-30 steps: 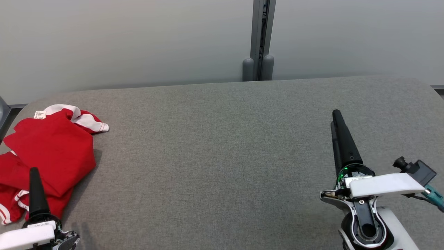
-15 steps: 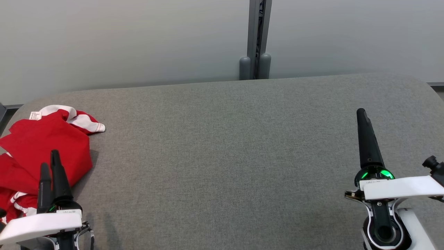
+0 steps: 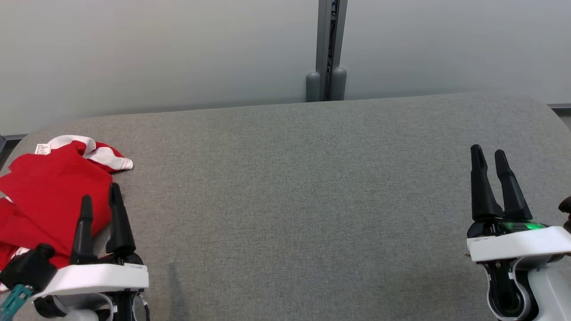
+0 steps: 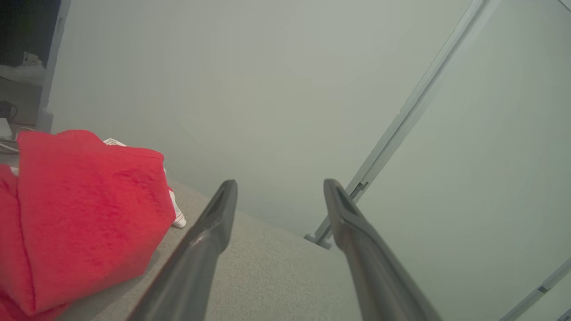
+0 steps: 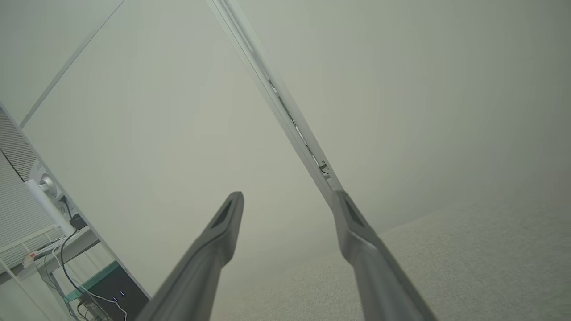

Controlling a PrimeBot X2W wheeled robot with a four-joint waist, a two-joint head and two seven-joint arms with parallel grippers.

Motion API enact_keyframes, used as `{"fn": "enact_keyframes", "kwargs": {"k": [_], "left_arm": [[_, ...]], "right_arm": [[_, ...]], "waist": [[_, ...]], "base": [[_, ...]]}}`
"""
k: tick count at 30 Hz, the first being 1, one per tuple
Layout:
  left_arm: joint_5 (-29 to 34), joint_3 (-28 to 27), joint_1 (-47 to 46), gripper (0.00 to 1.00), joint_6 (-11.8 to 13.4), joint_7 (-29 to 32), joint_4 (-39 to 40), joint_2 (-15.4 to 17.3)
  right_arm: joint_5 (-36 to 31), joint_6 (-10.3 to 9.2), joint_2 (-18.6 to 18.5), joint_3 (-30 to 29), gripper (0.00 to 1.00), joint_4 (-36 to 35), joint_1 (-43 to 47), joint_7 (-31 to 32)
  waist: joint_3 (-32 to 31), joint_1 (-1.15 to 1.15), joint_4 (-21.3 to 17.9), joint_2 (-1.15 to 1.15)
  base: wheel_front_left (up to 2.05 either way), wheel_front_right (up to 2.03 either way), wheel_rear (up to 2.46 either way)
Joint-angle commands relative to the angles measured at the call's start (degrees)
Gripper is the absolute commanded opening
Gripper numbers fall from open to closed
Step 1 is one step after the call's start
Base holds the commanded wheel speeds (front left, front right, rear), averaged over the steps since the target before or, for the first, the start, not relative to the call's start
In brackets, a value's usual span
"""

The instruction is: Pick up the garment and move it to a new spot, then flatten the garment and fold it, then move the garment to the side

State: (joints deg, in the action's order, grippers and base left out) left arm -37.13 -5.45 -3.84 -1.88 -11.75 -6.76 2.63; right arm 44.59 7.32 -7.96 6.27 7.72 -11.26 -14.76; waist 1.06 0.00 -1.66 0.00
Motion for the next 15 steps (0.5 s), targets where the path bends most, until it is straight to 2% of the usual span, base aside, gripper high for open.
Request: {"fn": "enact_keyframes", "kwargs": {"k": [1, 10, 15], "left_arm": [[3.18, 1.2, -0.96, 1.0, 0.81, -0.7, -0.36, 0.37], [13.09, 5.73, -1.24, 1.0, 3.94, -2.67, -2.58, 0.39], [16.37, 7.84, -1.35, 1.0, 5.57, -3.49, -4.42, 0.39]], "right_arm": [[-3.17, 0.27, -0.44, -0.82, 1.0, -0.19, 0.03, -0.38], [-16.76, 0.28, -2.97, 0.44, 1.0, 2.02, 0.38, -0.35], [-20.99, 0.23, -3.7, 0.93, 1.0, 3.15, 0.89, -0.34]], "waist": [[-0.04, 0.0, -0.04, 0.0], [-0.09, 0.0, -0.12, 0.0], [-0.2, 0.0, -0.15, 0.0]], "base": [[0.0, 0.0, 0.0], [0.0, 0.0, 0.0], [0.0, 0.0, 0.0]]}}
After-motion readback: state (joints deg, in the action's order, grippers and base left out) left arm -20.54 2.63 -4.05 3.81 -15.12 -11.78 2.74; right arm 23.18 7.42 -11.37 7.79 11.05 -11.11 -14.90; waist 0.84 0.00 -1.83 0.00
